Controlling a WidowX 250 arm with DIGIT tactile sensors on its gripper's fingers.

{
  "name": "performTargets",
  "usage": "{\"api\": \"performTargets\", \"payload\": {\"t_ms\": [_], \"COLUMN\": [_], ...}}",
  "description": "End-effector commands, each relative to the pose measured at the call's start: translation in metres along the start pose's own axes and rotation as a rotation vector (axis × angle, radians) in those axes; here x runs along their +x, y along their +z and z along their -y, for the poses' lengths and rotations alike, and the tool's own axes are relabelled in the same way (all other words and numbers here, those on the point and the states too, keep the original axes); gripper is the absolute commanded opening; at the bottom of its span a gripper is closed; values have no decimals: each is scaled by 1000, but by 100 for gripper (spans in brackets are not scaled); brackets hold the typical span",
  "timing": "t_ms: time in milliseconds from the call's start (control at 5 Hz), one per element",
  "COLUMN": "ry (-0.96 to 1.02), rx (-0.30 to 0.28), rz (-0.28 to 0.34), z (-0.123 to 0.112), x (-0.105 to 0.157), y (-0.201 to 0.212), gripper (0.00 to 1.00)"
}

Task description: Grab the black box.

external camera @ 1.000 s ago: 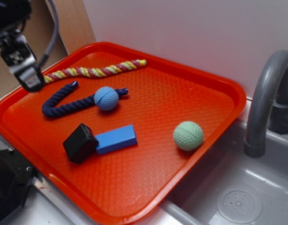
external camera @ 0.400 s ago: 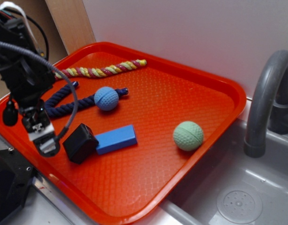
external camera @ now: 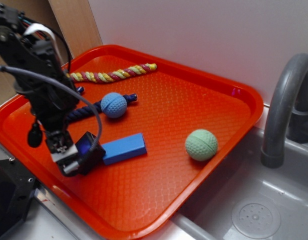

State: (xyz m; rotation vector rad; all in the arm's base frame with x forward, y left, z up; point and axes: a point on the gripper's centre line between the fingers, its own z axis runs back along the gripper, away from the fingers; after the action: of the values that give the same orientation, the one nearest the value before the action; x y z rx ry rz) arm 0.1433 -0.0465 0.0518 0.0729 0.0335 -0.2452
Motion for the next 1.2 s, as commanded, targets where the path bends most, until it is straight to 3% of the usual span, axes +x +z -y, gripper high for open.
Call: {"api": "performTargets", "payload": {"t_ms": [0, 200, 400, 600, 800, 1000], "ry": [22, 59, 75, 142, 239, 246], "rx": [-104, -119, -85, -36, -135, -169], "rz": [-8, -18, -5, 139, 252, 267], "z": [14, 15, 5, -22, -55, -61], "x": [22, 24, 30, 34, 34, 57], "y": [-37, -36, 1, 50, 97, 147], "gripper": [94, 0, 0, 0, 0, 0]}}
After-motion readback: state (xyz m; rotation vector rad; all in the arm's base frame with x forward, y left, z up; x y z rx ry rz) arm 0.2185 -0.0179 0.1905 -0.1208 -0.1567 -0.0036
